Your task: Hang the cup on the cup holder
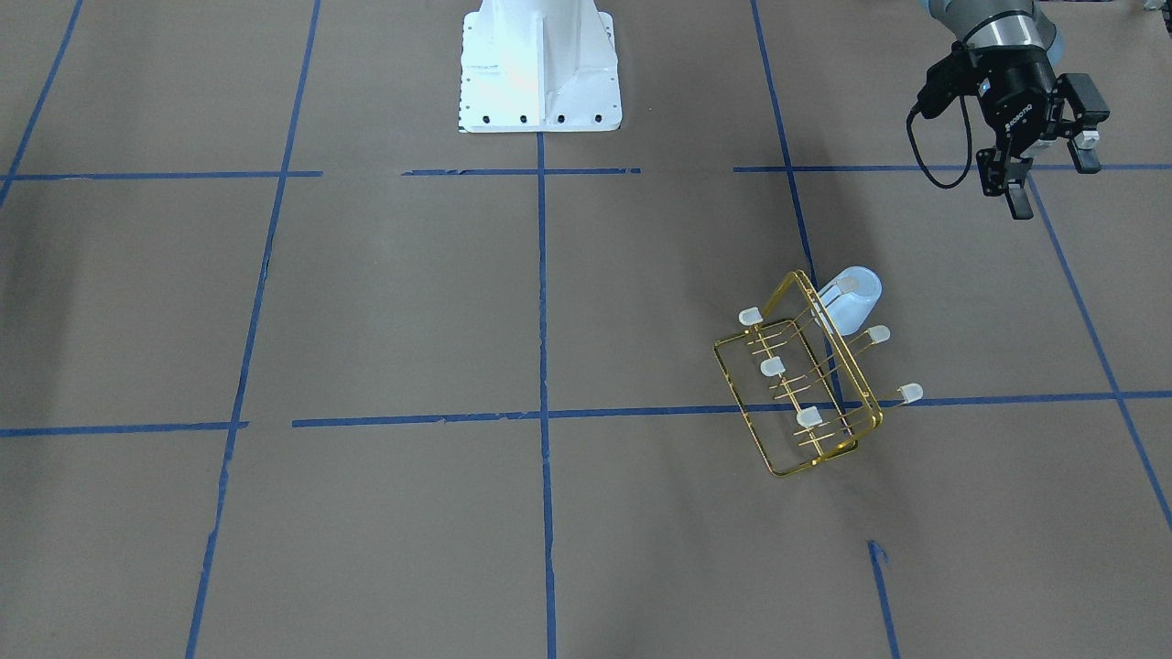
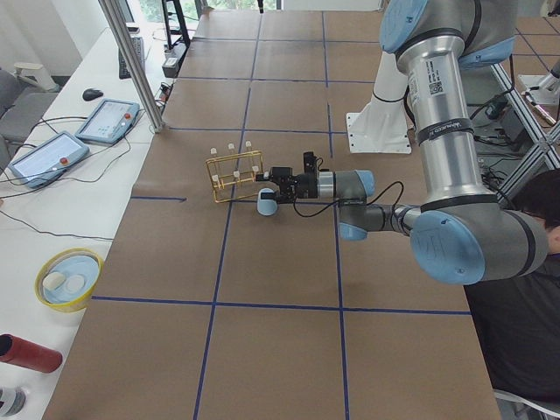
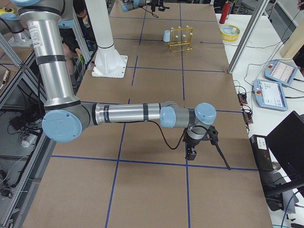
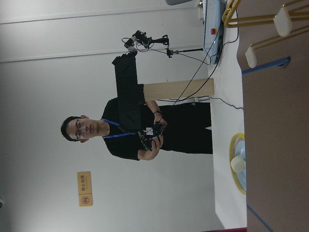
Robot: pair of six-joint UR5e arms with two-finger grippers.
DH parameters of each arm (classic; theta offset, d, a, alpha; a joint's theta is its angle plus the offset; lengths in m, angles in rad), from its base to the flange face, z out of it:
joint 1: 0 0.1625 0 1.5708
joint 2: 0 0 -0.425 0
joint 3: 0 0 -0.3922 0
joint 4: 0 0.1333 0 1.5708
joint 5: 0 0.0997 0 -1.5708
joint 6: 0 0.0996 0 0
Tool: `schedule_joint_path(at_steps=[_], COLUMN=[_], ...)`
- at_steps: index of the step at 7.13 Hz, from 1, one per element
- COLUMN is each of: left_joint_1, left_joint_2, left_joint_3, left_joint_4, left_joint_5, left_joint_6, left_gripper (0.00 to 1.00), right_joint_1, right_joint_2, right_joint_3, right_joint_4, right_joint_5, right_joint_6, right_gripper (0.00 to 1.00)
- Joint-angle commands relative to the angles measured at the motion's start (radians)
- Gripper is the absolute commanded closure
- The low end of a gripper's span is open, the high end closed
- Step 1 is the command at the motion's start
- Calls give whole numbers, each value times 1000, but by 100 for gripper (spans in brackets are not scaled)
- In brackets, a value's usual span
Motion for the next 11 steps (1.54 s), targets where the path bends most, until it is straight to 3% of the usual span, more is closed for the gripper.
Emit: schedule_joint_path(at_steps=[1, 3, 5, 6, 7, 8, 11], left_joint_1=[-100, -305, -549, -661, -787, -871, -970], left_joint_2=[21, 19, -1, -8, -12, -48, -158], left_joint_3=[-3, 3, 44, 72, 87, 95, 107], left_joint_4=[-69, -68, -56, -12, 115, 307, 820], left_joint_5=[-334, -786, -1152, -1339, -1519, -1640, -1718], left_joint_6=[-380, -642, -741, -741, -740, -732, -729], left_gripper=[0, 0, 0, 0, 0, 0, 0], right_joint_1=[0, 0, 0, 0, 0, 0, 0], right_joint_2=[0, 0, 0, 0, 0, 0, 0], right_joint_3=[0, 0, 0, 0, 0, 0, 0], right_joint_4=[0, 0, 0, 0, 0, 0, 0], right_joint_5=[0, 0, 0, 0, 0, 0, 0], right_joint_6=[0, 0, 0, 0, 0, 0, 0], right_gripper=[0, 0, 0, 0, 0, 0, 0])
